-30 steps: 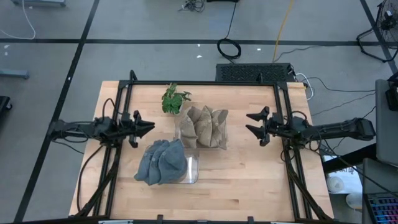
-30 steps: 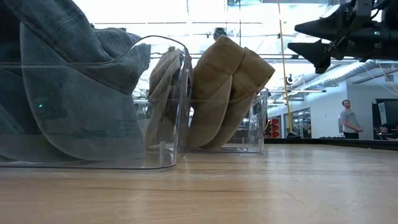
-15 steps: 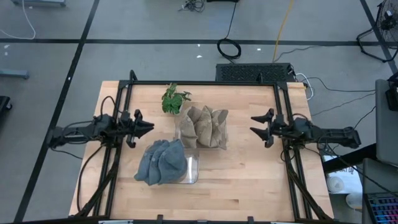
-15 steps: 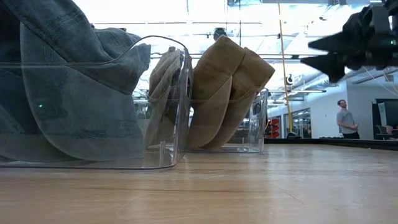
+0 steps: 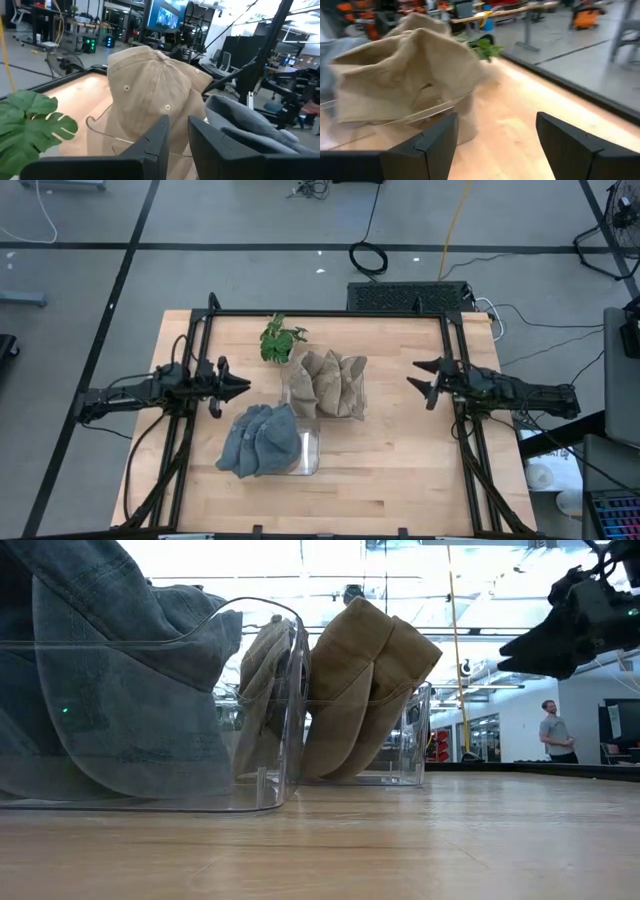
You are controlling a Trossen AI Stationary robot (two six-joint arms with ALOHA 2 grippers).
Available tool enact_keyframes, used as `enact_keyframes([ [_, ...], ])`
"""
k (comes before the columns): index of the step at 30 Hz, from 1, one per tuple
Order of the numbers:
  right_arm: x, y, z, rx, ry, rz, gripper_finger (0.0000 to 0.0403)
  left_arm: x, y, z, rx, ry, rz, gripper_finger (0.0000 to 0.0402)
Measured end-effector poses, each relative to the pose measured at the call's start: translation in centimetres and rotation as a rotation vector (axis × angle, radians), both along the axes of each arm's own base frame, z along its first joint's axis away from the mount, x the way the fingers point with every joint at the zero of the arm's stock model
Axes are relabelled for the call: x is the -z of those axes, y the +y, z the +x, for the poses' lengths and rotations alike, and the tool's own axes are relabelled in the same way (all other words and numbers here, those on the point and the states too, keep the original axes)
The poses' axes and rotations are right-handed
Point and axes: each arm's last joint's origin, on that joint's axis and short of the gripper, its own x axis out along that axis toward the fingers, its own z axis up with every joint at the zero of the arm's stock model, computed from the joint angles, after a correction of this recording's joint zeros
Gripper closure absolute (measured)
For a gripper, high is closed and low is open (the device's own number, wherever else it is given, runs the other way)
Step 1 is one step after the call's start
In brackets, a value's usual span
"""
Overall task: Pick & Place hat
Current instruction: Return to Home Position
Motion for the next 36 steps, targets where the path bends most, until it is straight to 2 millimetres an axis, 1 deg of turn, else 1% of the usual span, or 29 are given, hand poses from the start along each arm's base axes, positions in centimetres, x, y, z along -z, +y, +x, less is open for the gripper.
enact_keyframes([
  [2,0.3,-0.1,0.0,0.056,0.008,-0.008,0.0149,0.1,0.1,0.0,-0.021,0.006,-0.002,0.0325],
  [4,1.0,-0.3,0.0,0.128,0.042,-0.007,0.0149,0.1,0.2,0.0,-0.052,0.010,-0.037,0.0325],
  [7,1.8,-0.6,0.0,0.238,0.048,0.008,0.0149,0.1,0.2,0.0,-0.079,0.008,-0.094,0.0325],
  [9,2.4,-0.7,0.0,0.269,0.071,-0.002,0.0149,0.1,0.2,0.0,-0.079,0.003,-0.111,0.0325],
  [12,2.9,-0.7,0.1,0.277,0.089,-0.011,0.0149,0.1,0.2,0.0,-0.078,-0.001,-0.120,0.0325],
  [18,2.4,-0.7,0.3,0.274,0.030,-0.003,0.0149,0.1,0.2,0.0,-0.078,-0.002,-0.119,0.0325],
  [25,1.1,-0.7,0.6,0.277,-0.126,0.016,0.0149,0.1,0.2,0.0,-0.077,-0.003,-0.119,0.0325],
  [30,0.5,-0.7,0.7,0.275,-0.200,0.025,0.0149,0.1,0.2,0.0,-0.077,-0.003,-0.120,0.0325],
  [36,0.5,-0.7,0.7,0.275,-0.206,0.026,0.0149,0.1,0.2,0.0,-0.077,-0.003,-0.120,0.0325],
])
